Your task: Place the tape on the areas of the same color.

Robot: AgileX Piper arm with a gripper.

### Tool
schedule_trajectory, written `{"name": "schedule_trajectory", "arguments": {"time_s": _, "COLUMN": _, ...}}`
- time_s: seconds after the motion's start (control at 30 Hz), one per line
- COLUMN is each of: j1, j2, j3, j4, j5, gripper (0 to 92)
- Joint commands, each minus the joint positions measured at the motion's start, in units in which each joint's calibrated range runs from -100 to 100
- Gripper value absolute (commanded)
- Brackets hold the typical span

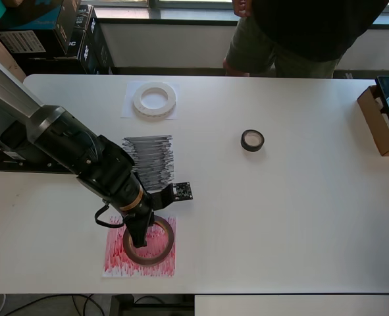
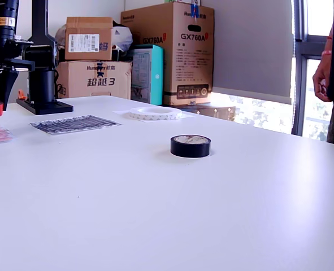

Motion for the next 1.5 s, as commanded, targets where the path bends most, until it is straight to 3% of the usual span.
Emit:
{"name": "schedule_trajectory", "arguments": {"time_s": 0.0, "j1": -0.28, "j2": 1.85, "j3": -0.27, "j4": 0.11, "j5": 0.07, "gripper": 0.5}}
{"name": "schedule_trajectory", "arguments": {"time_s": 0.17, "j1": -0.28, "j2": 2.51, "j3": -0.36, "j4": 0.03, "j5": 0.07, "gripper": 1.0}}
{"name": "schedule_trajectory", "arguments": {"time_s": 0.23, "j1": -0.28, "j2": 2.60, "j3": -0.36, "j4": 0.03, "j5": 0.07, "gripper": 5.1}}
{"name": "schedule_trajectory", "arguments": {"time_s": 0.5, "j1": -1.86, "j2": 2.70, "j3": -0.27, "j4": 0.03, "j5": -0.01, "gripper": 42.4}}
{"name": "schedule_trajectory", "arguments": {"time_s": 0.7, "j1": -2.17, "j2": 2.70, "j3": 0.19, "j4": 0.03, "j5": -3.53, "gripper": 58.4}}
{"name": "schedule_trajectory", "arguments": {"time_s": 0.9, "j1": -2.02, "j2": 1.11, "j3": -1.63, "j4": 1.81, "j5": -3.21, "gripper": 59.6}}
{"name": "schedule_trajectory", "arguments": {"time_s": 1.17, "j1": 3.59, "j2": -8.44, "j3": -7.36, "j4": 19.04, "j5": -2.22, "gripper": 59.6}}
{"name": "schedule_trajectory", "arguments": {"time_s": 1.47, "j1": 16.45, "j2": -9.18, "j3": -19.35, "j4": 21.92, "j5": 10.96, "gripper": 59.7}}
